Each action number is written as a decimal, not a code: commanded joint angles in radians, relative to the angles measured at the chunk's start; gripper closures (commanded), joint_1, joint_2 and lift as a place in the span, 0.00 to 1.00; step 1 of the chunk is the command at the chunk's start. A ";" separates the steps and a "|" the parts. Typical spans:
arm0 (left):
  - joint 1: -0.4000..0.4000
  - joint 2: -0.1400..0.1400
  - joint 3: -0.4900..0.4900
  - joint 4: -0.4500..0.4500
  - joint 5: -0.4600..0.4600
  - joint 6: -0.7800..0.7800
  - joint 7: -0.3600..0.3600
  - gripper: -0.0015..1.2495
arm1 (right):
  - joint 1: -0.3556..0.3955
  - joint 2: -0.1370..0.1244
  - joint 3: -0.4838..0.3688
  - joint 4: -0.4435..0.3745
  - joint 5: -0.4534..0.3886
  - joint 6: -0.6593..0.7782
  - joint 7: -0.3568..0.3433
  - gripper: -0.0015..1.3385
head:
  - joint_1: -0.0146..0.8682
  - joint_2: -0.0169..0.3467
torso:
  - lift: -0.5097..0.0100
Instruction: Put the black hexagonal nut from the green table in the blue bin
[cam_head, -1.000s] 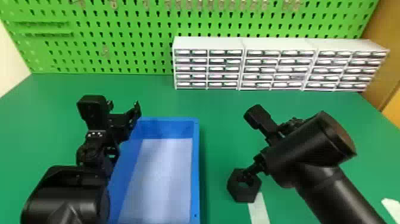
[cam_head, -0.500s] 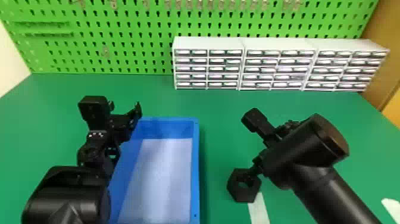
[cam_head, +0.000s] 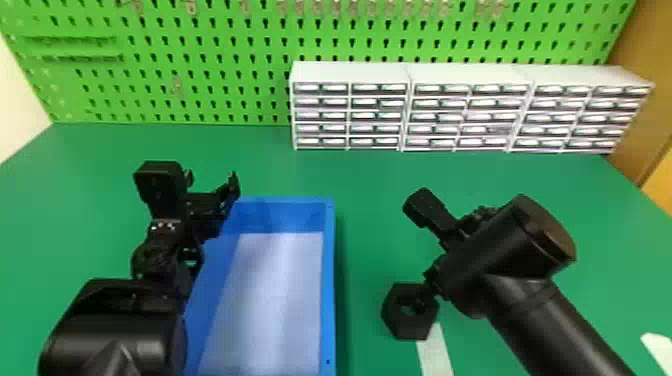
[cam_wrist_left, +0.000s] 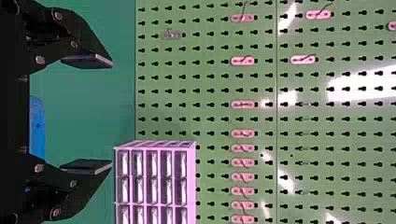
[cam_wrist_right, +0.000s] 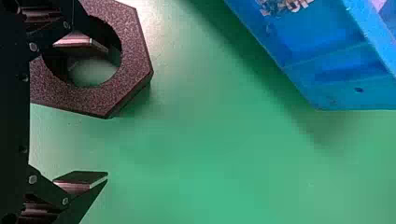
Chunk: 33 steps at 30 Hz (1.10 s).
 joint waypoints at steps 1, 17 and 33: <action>0.000 0.000 0.000 0.000 0.000 0.000 0.000 0.39 | -0.001 0.002 0.001 0.020 0.000 -0.009 0.000 0.26 | 0.79 0.19 | 0.80; 0.000 0.000 -0.002 0.000 0.000 0.000 0.000 0.39 | -0.004 0.008 0.001 0.034 0.006 -0.023 0.000 0.51 | 0.79 0.19 | 0.80; 0.000 0.000 0.000 0.000 0.000 0.000 0.000 0.39 | -0.011 0.005 0.019 0.034 0.015 -0.024 0.000 0.79 | 0.79 0.19 | 0.80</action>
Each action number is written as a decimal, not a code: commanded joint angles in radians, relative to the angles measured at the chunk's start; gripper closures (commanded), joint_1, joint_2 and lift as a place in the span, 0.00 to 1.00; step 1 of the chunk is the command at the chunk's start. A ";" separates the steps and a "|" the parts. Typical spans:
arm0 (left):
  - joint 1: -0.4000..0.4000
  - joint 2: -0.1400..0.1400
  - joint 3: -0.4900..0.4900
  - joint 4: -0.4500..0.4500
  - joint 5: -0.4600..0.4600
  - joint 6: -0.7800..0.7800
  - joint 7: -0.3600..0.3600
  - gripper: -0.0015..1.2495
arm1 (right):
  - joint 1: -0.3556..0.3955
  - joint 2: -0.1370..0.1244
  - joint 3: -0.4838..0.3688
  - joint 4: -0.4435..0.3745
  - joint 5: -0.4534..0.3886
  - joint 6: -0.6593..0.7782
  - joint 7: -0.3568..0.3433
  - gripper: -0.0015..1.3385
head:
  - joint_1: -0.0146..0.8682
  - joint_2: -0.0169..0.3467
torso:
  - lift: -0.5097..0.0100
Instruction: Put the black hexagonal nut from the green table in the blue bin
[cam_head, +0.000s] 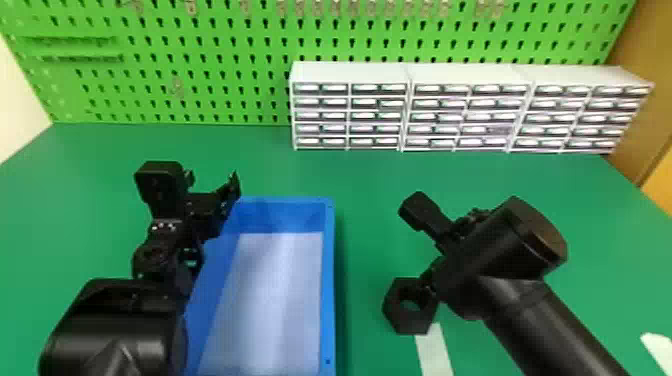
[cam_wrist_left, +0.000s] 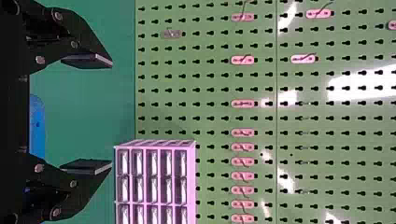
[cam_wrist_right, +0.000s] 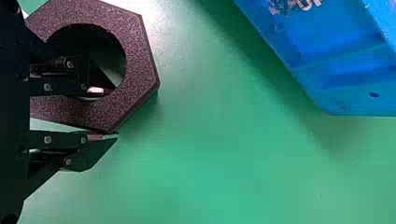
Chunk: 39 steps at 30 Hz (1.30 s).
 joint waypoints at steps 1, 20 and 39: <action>0.000 0.000 0.001 0.000 0.002 0.000 0.000 0.39 | -0.003 -0.002 0.005 -0.001 0.001 0.000 0.000 0.79 | 0.79 0.19 | 0.80; 0.002 0.000 0.005 0.000 0.002 0.000 0.000 0.39 | -0.052 -0.009 -0.018 -0.032 0.001 0.000 0.006 0.79 | 0.79 0.19 | 0.80; 0.002 0.000 0.005 0.000 0.002 0.000 0.000 0.39 | -0.147 -0.017 -0.035 -0.115 0.019 -0.008 0.021 0.79 | 0.79 0.19 | 0.80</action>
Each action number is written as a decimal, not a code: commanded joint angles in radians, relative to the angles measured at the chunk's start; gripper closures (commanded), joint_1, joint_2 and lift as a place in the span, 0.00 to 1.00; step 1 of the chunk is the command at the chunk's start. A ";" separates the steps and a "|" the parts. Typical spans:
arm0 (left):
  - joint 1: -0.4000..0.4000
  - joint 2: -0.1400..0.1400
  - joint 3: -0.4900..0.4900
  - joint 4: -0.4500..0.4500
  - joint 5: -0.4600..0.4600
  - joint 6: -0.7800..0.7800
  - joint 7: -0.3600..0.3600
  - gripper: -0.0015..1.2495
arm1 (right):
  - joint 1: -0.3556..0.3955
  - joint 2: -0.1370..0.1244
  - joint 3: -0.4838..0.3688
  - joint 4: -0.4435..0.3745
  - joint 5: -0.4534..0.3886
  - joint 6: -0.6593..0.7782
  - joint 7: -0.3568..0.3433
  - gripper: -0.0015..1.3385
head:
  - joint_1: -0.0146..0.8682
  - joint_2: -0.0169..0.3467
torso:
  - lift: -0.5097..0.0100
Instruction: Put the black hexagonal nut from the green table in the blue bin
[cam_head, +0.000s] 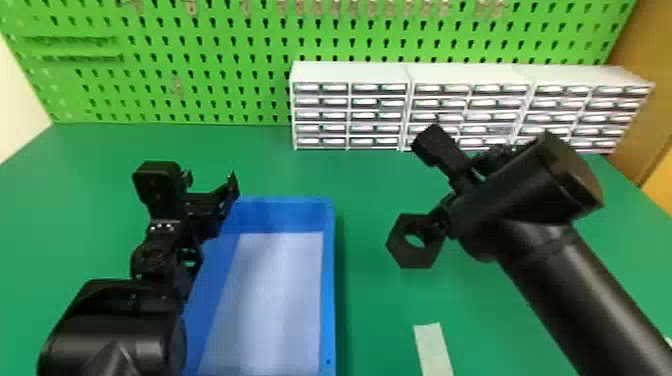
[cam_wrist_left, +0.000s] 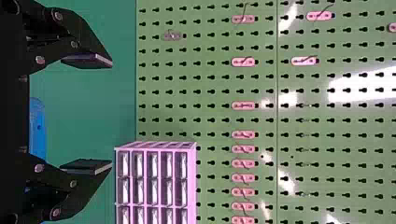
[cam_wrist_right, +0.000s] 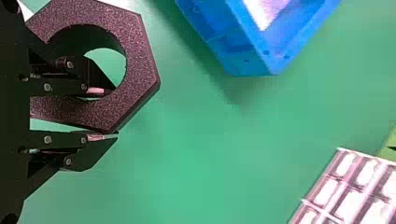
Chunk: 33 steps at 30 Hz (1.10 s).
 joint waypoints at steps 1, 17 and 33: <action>0.000 0.000 0.000 0.000 0.002 0.000 0.000 0.39 | -0.027 0.001 0.002 -0.024 -0.001 -0.001 0.000 0.79 | 0.79 0.19 | 0.80; 0.000 0.000 -0.003 0.000 0.002 0.000 0.000 0.39 | -0.109 0.018 -0.034 -0.034 -0.153 -0.064 -0.078 0.79 | 0.79 0.19 | 0.80; 0.001 0.000 0.001 0.000 0.000 0.000 0.000 0.39 | -0.148 0.056 -0.004 -0.001 -0.572 -0.203 -0.431 0.79 | 0.79 0.19 | 0.80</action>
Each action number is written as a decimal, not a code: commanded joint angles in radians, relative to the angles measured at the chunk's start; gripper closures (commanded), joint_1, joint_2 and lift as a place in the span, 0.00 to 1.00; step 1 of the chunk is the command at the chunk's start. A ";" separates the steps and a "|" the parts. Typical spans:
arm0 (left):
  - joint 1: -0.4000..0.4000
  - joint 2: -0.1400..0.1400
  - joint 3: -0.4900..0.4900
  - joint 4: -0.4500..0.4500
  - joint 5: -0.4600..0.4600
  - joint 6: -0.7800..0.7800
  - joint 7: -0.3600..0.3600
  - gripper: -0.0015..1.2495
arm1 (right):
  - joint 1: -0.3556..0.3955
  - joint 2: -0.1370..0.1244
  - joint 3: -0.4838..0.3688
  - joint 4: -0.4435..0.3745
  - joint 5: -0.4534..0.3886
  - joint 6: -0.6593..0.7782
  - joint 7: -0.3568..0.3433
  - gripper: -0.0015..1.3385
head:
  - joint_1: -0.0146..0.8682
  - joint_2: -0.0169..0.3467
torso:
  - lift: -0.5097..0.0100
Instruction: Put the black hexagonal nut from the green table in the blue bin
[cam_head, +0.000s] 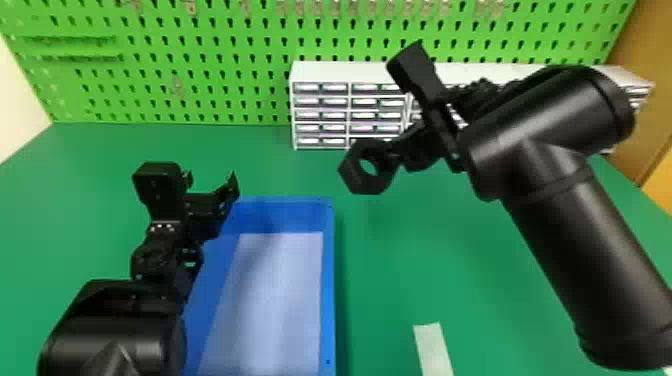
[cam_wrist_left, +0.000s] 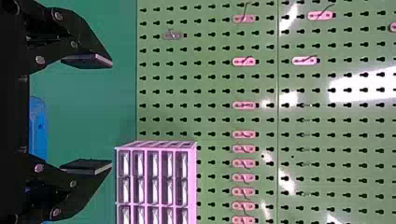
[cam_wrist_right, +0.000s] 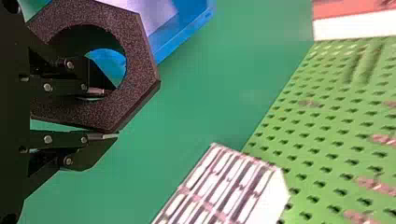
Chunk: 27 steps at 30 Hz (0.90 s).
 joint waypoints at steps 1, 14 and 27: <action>0.001 0.000 0.000 0.000 0.000 0.000 0.000 0.39 | -0.013 0.005 0.041 0.012 -0.139 -0.054 -0.080 0.79 | 0.79 0.19 | 0.80; 0.005 0.000 0.014 0.000 -0.002 0.000 0.000 0.39 | -0.037 -0.035 0.204 0.040 -0.402 -0.177 -0.318 0.79 | 0.79 0.19 | 0.80; 0.006 0.009 0.016 0.000 -0.005 0.000 0.000 0.39 | -0.090 -0.073 0.400 0.082 -0.595 -0.261 -0.421 0.79 | 0.79 0.19 | 0.80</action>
